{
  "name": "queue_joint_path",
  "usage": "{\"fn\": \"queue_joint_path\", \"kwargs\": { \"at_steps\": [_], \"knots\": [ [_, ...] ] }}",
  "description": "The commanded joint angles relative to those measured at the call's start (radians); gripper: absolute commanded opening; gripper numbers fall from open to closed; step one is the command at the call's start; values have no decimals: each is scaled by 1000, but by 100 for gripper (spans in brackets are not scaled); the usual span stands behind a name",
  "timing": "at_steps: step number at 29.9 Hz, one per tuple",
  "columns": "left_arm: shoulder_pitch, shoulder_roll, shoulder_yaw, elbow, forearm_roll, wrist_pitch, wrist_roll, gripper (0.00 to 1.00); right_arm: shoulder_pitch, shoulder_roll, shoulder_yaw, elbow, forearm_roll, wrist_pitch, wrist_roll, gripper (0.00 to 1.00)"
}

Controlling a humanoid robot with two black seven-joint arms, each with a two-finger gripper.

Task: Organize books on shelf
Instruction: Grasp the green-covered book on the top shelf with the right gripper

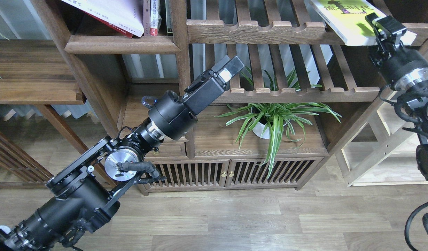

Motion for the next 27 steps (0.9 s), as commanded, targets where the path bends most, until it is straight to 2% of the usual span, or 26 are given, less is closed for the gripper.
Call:
{"fn": "queue_joint_path", "kwargs": {
  "at_steps": [1,9,13,23,27],
  "knots": [
    [0,0,-2,0,0,0,0,99,-1,3,2,0,0,9,2,42],
    [-2,0,-3,0,0,0,0,99,-2,14,14,0,2,41,3,22],
    [-3,2,-5,-2,0,0,2,99,-4,20,23,0,6,107,3,7],
    [-8,3,-8,0,1,0,2,99,-33,23,83,11,68,172,6,4],
    [-5,3,-16,3,-2,0,2,99,-62,27,103,38,150,233,3,3]
  ]
}}
